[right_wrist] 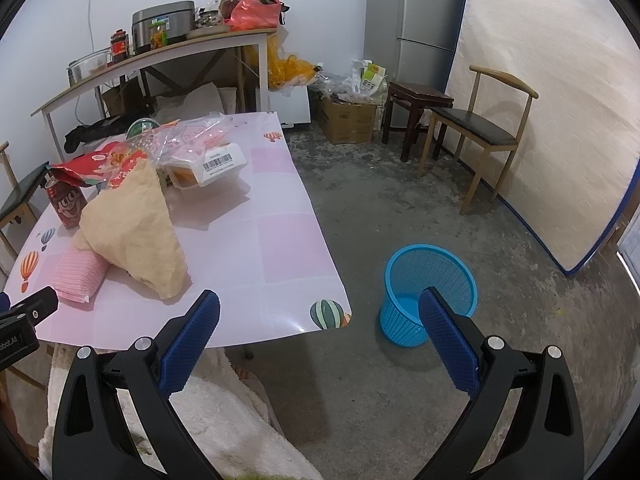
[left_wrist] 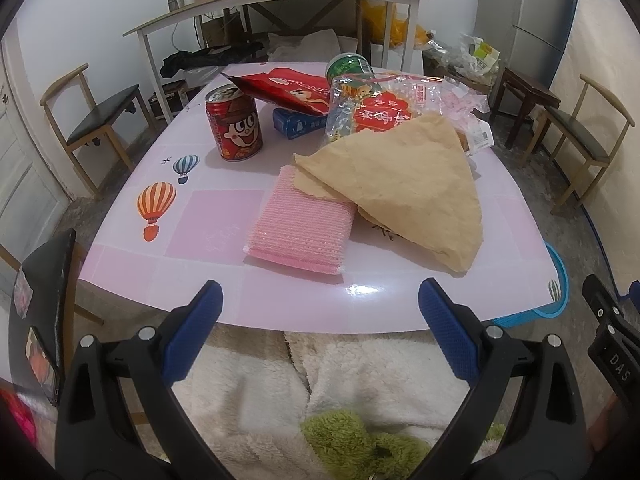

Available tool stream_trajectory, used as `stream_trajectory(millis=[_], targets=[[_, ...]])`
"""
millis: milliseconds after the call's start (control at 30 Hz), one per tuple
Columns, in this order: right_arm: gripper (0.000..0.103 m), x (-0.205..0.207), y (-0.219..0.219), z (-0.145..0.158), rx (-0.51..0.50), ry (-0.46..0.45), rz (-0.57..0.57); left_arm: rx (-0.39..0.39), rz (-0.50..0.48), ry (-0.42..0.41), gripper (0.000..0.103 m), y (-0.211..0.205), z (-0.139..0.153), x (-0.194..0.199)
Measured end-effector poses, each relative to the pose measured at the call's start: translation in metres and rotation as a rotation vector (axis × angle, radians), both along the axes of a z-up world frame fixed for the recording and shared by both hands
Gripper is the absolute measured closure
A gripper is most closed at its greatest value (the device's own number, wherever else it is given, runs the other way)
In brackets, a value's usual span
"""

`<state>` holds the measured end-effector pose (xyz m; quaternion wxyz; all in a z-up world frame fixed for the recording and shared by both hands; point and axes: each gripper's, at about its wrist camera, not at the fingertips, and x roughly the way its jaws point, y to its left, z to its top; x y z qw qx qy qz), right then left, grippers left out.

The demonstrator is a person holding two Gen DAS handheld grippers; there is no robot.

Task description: Collect trash

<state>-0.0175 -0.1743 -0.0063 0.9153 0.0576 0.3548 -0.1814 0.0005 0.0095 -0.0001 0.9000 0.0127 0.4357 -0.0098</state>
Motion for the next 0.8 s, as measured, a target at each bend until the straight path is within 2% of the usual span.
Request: stream_trajectory(millis=[233, 433, 633, 733, 800], targets=[[0.006, 0.005, 0.005, 0.002, -0.003, 0.000, 0.021, 0.005, 0.011, 0.006, 0.009, 0.007, -0.002, 0.003], [0.006, 0.018, 0.019, 0.008, -0.014, -0.037, 0.099, 0.009, 0.059, 0.022, 0.009, 0.024, -0.013, 0.011], [0.006, 0.038, 0.041, 0.021, 0.046, -0.184, 0.320, -0.031, 0.083, 0.002, 0.009, 0.047, -0.023, 0.016], [0.006, 0.054, 0.052, 0.023, 0.079, -0.182, 0.373, -0.069, 0.069, -0.050, 0.009, 0.058, -0.023, 0.018], [0.006, 0.070, 0.060, 0.022, 0.136, -0.149, 0.415, -0.120, 0.035, -0.090, 0.009, 0.065, -0.022, 0.018]])
